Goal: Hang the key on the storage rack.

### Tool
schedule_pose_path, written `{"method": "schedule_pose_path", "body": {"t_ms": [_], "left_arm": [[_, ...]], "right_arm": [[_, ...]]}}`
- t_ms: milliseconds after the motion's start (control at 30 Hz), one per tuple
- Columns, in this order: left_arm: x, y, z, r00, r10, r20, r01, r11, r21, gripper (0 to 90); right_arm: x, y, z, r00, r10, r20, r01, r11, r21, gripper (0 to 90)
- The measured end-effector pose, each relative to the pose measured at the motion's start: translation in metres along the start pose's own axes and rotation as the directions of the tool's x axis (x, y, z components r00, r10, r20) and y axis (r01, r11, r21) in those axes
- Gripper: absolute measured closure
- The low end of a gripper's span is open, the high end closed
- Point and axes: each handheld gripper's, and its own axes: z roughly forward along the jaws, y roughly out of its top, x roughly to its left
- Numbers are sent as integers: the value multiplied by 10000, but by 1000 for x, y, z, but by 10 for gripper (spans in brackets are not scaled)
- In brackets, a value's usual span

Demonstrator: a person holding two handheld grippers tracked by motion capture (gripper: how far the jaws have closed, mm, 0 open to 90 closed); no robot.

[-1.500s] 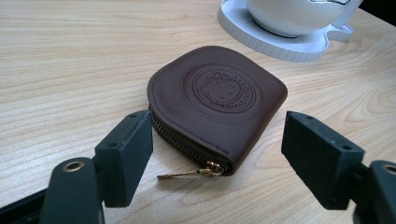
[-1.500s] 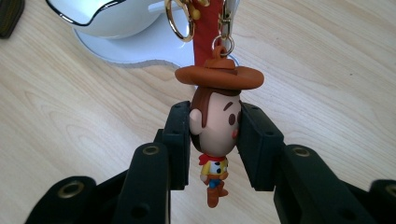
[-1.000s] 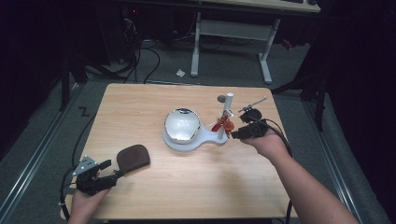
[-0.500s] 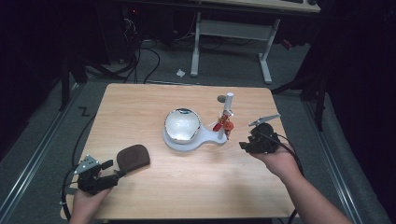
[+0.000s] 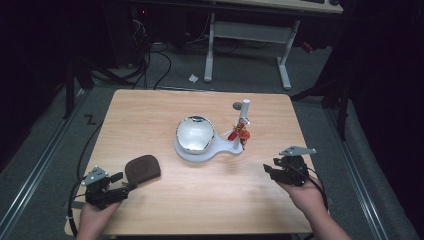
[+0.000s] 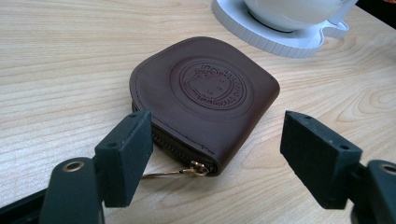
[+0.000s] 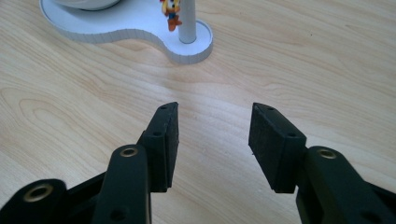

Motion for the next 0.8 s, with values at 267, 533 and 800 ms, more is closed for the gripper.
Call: {"method": "schedule_pose_path", "body": {"t_ms": [267, 533, 800], "left_arm": [[-3, 0, -1, 10000, -25, -54, 25, 10000, -9, 259], [-7, 0, -1, 9998, 34, -208, -34, 10000, 21, 261], [-5, 0, 0, 9987, -220, -465, 223, 9997, 69, 264]], "right_arm": [[3, -29, 11, 9993, 319, -175, -331, 9971, -685, 489], [14, -71, 23, 9991, 426, -13, -422, 9865, -1584, 482], [21, -82, 18, 9999, -77, 150, 106, 9795, -2012, 500]]}}
